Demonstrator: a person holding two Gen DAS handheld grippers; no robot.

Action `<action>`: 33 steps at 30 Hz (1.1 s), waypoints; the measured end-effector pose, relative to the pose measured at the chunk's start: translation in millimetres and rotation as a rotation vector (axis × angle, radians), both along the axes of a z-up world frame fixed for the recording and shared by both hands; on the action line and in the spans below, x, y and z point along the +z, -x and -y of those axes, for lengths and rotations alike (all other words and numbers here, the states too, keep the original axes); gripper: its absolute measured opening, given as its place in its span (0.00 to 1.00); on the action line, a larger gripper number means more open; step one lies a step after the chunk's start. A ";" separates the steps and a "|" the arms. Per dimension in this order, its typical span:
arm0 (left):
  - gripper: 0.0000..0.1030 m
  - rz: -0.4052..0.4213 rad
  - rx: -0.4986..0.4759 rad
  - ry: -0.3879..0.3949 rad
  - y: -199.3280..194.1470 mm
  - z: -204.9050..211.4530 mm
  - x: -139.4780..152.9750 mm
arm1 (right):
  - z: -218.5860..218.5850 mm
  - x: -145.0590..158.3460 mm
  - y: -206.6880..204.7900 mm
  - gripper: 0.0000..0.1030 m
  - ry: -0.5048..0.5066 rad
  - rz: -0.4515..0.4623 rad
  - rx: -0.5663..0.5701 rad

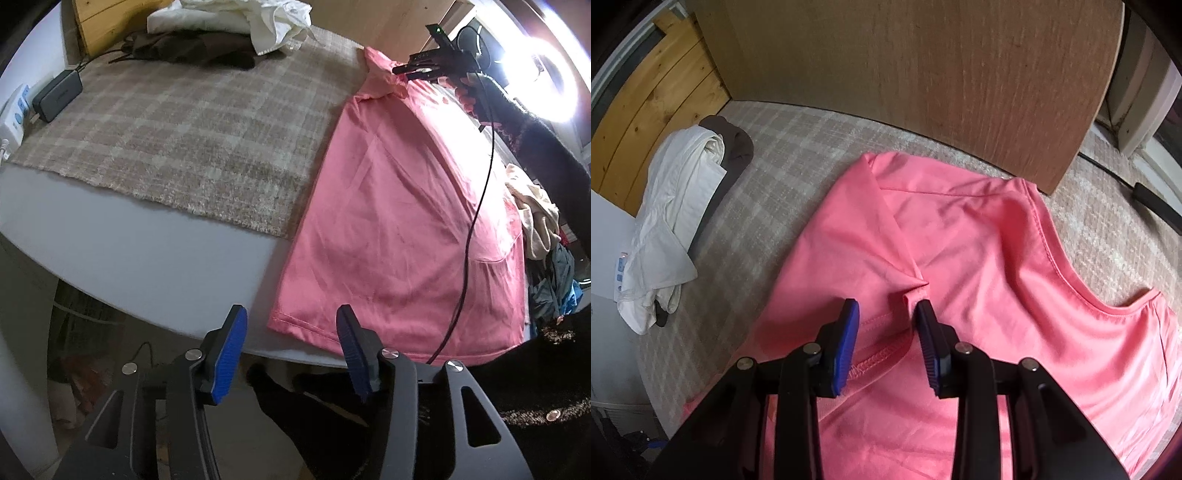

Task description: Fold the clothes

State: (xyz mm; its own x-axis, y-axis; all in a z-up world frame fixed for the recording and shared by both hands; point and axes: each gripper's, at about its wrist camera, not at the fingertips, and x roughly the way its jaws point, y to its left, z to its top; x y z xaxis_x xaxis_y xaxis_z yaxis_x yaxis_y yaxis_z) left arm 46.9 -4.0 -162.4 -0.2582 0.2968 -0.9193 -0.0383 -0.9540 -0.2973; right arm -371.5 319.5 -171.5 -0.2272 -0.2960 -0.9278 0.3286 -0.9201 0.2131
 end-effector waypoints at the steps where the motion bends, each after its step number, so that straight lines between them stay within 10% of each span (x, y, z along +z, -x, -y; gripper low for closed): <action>1: 0.46 0.001 -0.001 0.000 -0.5 1.5 -1.0 | 0.6 -0.4 0.2 0.10 -0.002 -0.004 -0.002; 6: 0.37 -0.019 0.000 -0.037 -3.1 6.2 -5.8 | 1.7 0.4 -2.0 0.05 -0.003 -0.027 0.001; 8: 0.03 -0.043 -0.007 -0.038 -4.4 5.4 -7.5 | 2.1 2.7 -2.6 0.04 -0.004 -0.038 -0.004; 9: 0.01 -0.055 -0.010 -0.023 -4.4 4.3 -8.5 | 2.7 3.6 -2.9 0.04 0.001 -0.045 -0.007; 24: 0.01 -0.210 -0.312 0.025 -17.1 -89.3 59.1 | -29.6 37.2 -14.5 0.03 0.012 -0.123 -0.046; 29: 0.01 -0.172 -0.508 -0.012 -37.7 -148.9 52.6 | -93.2 54.7 -18.2 0.03 -0.018 -0.147 -0.146; 33: 0.02 -0.071 -0.486 -0.027 -27.7 -159.6 25.3 | -98.5 52.5 -26.4 0.04 -0.014 -0.119 -0.150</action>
